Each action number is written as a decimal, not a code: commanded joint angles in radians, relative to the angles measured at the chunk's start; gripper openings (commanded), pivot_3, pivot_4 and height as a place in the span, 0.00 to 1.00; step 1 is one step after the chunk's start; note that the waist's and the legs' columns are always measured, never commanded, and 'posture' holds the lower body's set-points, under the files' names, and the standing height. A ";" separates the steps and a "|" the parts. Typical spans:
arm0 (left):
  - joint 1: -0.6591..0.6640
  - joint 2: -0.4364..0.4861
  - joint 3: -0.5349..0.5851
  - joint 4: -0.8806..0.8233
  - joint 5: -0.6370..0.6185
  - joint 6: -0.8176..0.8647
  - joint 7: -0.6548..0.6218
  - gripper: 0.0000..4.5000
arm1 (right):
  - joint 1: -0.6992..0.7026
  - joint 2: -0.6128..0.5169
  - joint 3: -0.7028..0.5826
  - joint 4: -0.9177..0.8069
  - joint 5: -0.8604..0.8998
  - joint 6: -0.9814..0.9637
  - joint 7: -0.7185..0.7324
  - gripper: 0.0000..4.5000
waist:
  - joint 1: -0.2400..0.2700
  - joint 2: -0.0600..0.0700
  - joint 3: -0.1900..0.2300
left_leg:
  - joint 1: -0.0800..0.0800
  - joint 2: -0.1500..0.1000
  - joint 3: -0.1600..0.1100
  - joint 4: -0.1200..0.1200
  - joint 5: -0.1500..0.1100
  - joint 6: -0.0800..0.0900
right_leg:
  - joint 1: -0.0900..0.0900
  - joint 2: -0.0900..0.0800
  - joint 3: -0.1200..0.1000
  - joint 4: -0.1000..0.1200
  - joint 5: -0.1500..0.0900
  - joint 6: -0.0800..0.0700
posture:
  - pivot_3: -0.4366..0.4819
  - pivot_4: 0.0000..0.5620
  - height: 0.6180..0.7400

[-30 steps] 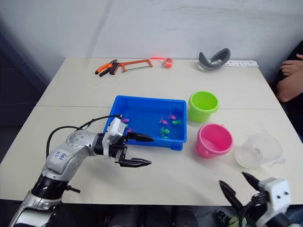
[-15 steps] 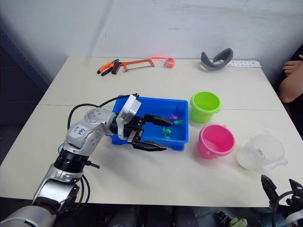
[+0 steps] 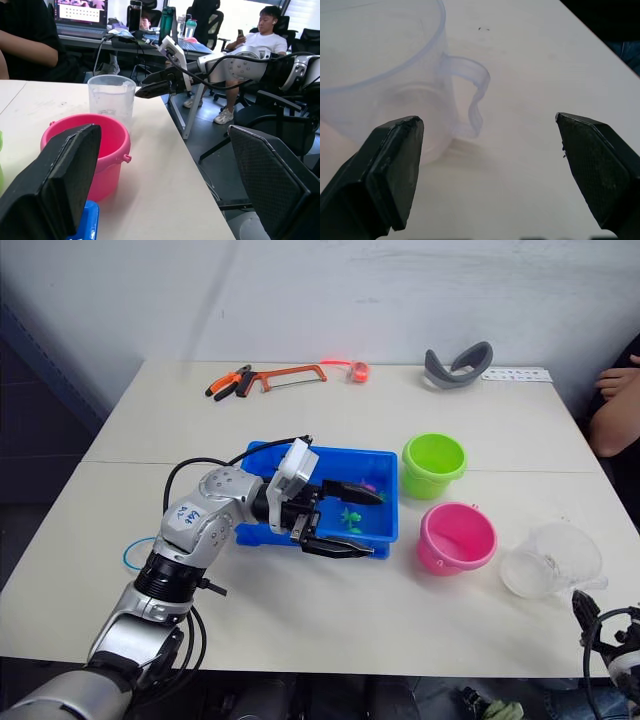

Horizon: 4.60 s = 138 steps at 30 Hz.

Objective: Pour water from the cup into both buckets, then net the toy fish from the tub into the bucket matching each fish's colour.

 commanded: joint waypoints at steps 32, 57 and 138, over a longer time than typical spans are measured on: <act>-0.030 0.005 0.016 -0.057 -0.005 -0.006 0.041 1.00 | -0.219 -0.008 0.028 0.181 -0.111 -0.042 -0.029 0.72 | -0.002 0.001 0.000 | 0.000 0.000 0.000 0.000 0.002 -0.001 | 0.000 0.000 0.000 0.000 0.000 0.001 | 0.48 0.27 1.00; 0.033 0.056 0.018 -0.057 0.006 0.017 0.070 1.00 | -0.175 -0.086 0.019 -0.099 -0.241 -0.196 -0.054 0.01 | -0.002 0.004 0.000 | 0.000 -0.001 0.000 0.000 0.003 -0.001 | 0.000 0.001 0.001 0.000 0.001 0.002 | 0.48 0.27 1.00; -0.076 -0.028 0.094 0.239 0.151 -0.118 0.225 1.00 | -0.838 -0.235 0.304 0.215 -0.444 0.086 -0.034 0.01 | -0.004 0.003 0.000 | -0.002 -0.002 0.000 0.001 0.006 -0.001 | -0.001 0.001 -0.001 0.003 0.002 0.003 | 0.48 0.27 1.00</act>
